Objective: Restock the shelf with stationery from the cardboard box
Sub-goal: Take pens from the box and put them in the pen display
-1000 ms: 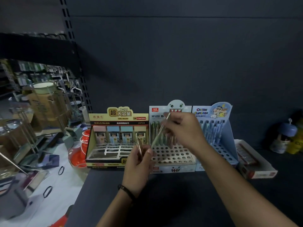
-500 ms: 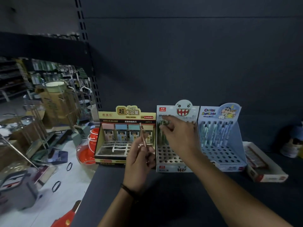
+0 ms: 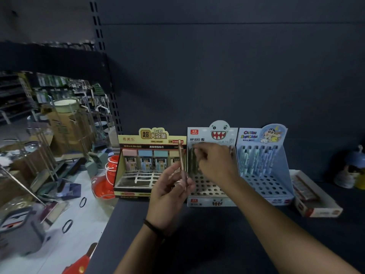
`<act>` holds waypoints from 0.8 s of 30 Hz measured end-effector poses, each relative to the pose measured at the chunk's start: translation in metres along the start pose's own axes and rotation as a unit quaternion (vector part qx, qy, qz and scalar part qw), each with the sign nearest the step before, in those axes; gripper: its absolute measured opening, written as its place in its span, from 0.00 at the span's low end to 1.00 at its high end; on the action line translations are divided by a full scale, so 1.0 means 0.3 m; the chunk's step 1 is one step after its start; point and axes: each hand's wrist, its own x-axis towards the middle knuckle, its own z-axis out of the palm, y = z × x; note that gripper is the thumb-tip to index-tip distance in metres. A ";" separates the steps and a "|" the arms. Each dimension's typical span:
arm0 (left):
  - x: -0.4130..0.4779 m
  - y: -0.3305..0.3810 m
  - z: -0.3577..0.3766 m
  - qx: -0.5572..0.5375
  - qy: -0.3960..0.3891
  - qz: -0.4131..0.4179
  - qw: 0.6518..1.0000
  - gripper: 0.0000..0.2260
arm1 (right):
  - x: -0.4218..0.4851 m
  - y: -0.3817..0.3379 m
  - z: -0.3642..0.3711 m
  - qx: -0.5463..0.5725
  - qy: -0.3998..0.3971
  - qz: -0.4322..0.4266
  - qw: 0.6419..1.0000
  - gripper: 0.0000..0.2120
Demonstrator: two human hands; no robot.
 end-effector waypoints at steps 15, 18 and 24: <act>-0.005 -0.094 0.178 0.218 -0.020 0.058 0.974 0.13 | -0.072 0.087 -0.266 0.215 -0.017 0.028 0.976 0.10; -0.009 -0.108 0.186 0.268 -0.027 0.085 0.959 0.14 | -0.069 0.103 -0.278 0.229 -0.041 0.036 0.972 0.10; -0.025 -0.170 0.124 0.626 -0.044 0.213 0.749 0.12 | -0.015 0.170 -0.233 0.091 0.100 0.031 0.990 0.10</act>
